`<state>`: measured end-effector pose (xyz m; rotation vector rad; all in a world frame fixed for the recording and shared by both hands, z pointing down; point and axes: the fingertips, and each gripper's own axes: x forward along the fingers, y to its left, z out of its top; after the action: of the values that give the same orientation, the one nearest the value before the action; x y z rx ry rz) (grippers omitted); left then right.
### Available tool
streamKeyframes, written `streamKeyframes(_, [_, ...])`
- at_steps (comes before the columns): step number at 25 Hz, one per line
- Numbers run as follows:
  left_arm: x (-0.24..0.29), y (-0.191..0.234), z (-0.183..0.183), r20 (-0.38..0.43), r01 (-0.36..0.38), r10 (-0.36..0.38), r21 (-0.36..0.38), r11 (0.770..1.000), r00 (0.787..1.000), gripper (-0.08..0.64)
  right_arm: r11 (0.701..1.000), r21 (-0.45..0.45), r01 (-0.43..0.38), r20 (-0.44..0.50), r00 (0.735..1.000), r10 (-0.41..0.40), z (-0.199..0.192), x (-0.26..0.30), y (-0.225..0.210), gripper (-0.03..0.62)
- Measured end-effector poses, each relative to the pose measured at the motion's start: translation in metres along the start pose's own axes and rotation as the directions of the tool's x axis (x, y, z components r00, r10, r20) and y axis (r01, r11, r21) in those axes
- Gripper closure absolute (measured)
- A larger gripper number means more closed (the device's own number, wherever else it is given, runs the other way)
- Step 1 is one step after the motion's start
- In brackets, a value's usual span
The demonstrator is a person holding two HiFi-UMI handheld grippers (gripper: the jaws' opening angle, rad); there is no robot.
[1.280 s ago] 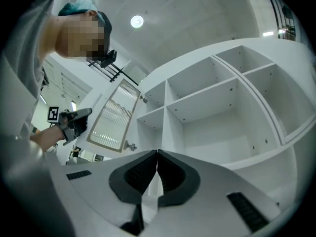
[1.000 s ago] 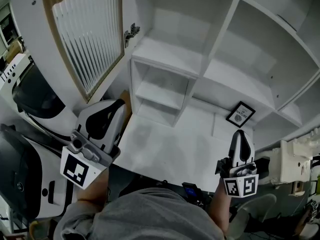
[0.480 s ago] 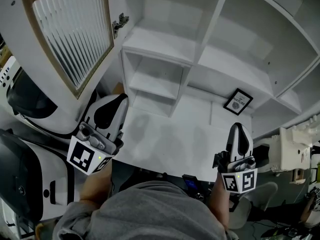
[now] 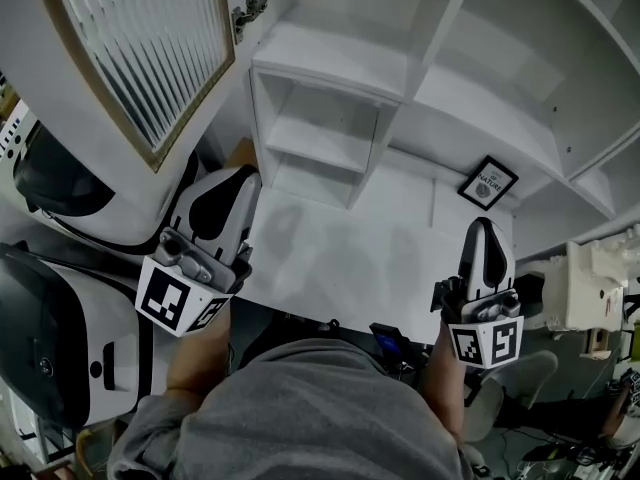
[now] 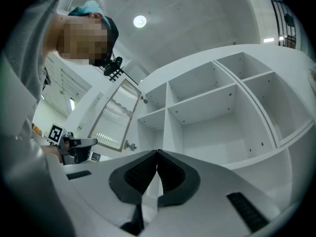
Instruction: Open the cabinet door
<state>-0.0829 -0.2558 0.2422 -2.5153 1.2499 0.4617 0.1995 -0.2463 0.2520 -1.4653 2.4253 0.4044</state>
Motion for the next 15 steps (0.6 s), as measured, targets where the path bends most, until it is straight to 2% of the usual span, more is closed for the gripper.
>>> streamKeyframes(15, [-0.011, 0.010, -0.003, 0.016, -0.033, 0.033, -0.015, 0.999, 0.999, 0.555, 0.998, 0.001, -0.062, -0.006, 0.998, 0.062, -0.007, 0.022, 0.018, 0.566])
